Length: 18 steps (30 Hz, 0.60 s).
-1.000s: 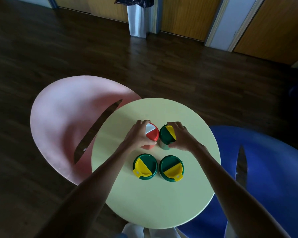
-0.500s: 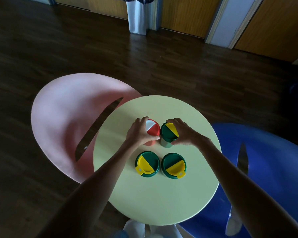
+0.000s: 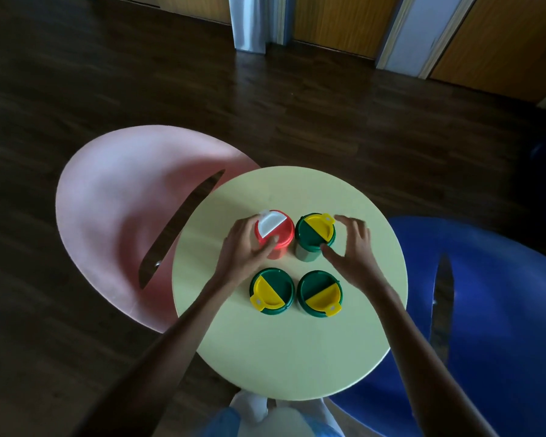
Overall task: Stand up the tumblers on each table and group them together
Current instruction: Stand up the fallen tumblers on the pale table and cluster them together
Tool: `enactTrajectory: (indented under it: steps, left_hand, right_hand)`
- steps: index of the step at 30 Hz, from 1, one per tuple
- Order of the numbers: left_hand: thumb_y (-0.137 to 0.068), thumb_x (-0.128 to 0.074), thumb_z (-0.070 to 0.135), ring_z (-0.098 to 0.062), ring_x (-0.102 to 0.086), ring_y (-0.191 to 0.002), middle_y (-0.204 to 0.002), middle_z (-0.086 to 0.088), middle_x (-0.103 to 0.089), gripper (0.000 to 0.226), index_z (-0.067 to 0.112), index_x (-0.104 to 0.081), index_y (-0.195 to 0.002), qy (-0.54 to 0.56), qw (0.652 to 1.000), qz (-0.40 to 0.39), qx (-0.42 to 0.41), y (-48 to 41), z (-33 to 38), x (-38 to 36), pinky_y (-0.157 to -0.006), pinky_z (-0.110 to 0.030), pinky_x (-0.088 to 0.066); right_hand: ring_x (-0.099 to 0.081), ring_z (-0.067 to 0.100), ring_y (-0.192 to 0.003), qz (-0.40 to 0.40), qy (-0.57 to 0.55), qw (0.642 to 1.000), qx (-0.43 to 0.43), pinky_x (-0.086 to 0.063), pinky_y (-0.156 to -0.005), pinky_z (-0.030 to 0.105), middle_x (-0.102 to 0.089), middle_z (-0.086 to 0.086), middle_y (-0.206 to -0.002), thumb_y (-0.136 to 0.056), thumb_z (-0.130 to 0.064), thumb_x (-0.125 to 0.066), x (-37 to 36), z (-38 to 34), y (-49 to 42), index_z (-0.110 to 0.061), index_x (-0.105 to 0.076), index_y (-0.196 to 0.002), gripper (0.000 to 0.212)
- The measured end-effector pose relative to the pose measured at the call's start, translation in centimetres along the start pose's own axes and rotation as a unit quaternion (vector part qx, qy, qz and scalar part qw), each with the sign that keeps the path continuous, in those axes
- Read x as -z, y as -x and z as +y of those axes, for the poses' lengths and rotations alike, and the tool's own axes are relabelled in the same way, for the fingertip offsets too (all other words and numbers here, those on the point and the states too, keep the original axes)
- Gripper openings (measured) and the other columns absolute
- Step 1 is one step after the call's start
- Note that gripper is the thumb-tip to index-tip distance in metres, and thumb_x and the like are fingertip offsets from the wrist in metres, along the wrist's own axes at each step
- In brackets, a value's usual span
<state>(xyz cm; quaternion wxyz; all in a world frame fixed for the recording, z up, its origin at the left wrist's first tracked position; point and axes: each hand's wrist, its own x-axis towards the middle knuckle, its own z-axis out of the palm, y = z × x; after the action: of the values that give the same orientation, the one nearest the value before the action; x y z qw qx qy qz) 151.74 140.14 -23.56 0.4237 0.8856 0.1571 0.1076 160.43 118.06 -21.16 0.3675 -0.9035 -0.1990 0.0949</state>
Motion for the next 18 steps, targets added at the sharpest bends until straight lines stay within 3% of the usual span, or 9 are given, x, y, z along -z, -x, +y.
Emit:
enactTrajectory:
  steps: [2,7,12,15,18]
  left_hand:
    - [-0.078,-0.061,0.055,-0.005,-0.052,-0.111,-0.122,0.002,-0.058,0.063,0.017,-0.052,-0.127,0.056,0.998,0.015,-0.002,3.8,-0.6,0.2,-0.093,-0.026,-0.045]
    - [-0.058,-0.077,0.059,-0.002,-0.046,-0.117,-0.133,0.010,-0.045,0.097,0.024,-0.036,-0.139,0.063,0.991,-0.098,0.062,9.9,-2.7,-1.2,-0.094,-0.018,-0.042]
    - [-0.054,-0.086,0.044,-0.008,-0.053,-0.114,-0.128,0.007,-0.052,0.095,0.022,-0.041,-0.135,0.067,0.994,-0.059,0.056,9.9,-2.8,-2.3,-0.090,-0.016,-0.046]
    - [-0.054,-0.087,0.041,-0.007,-0.054,-0.110,-0.126,0.006,-0.055,0.093,0.020,-0.043,-0.134,0.074,0.995,-0.051,0.045,8.9,-2.4,-2.1,-0.087,-0.011,-0.044]
    - [-0.055,-0.088,0.039,-0.007,-0.054,-0.108,-0.124,0.006,-0.055,0.093,0.020,-0.042,-0.133,0.075,0.995,-0.042,0.053,7.8,-2.0,-2.1,-0.085,-0.006,-0.042]
  right_hand:
    - [-0.039,0.022,-0.124,0.025,-0.051,0.998,-0.033,-0.038,-0.105,0.039,-0.043,0.008,-0.131,-0.077,-0.033,-0.075,-0.9,0.4,3.6,-0.012,-0.040,-0.137,0.072]
    - [-0.036,0.016,-0.131,-0.063,-0.072,0.990,-0.105,-0.033,-0.104,0.025,-0.036,0.003,-0.142,-0.054,-0.041,-0.089,-3.6,1.7,8.9,-0.013,-0.026,-0.145,0.114]
    - [-0.047,0.011,-0.113,-0.024,-0.071,0.992,-0.104,-0.038,-0.090,0.021,-0.049,0.004,-0.133,-0.057,-0.029,-0.090,-4.5,1.9,8.8,-0.014,-0.035,-0.138,0.099]
    - [-0.047,0.009,-0.104,0.004,-0.095,0.989,-0.113,-0.040,-0.083,0.020,-0.051,-0.004,-0.120,-0.056,-0.026,-0.091,-4.1,1.5,8.4,-0.015,-0.035,-0.135,0.098]
    - [-0.048,0.010,-0.101,0.016,-0.109,0.988,-0.112,-0.037,-0.073,0.007,-0.049,-0.007,-0.114,-0.055,-0.022,-0.091,-3.9,1.2,7.4,-0.013,-0.037,-0.131,0.094]
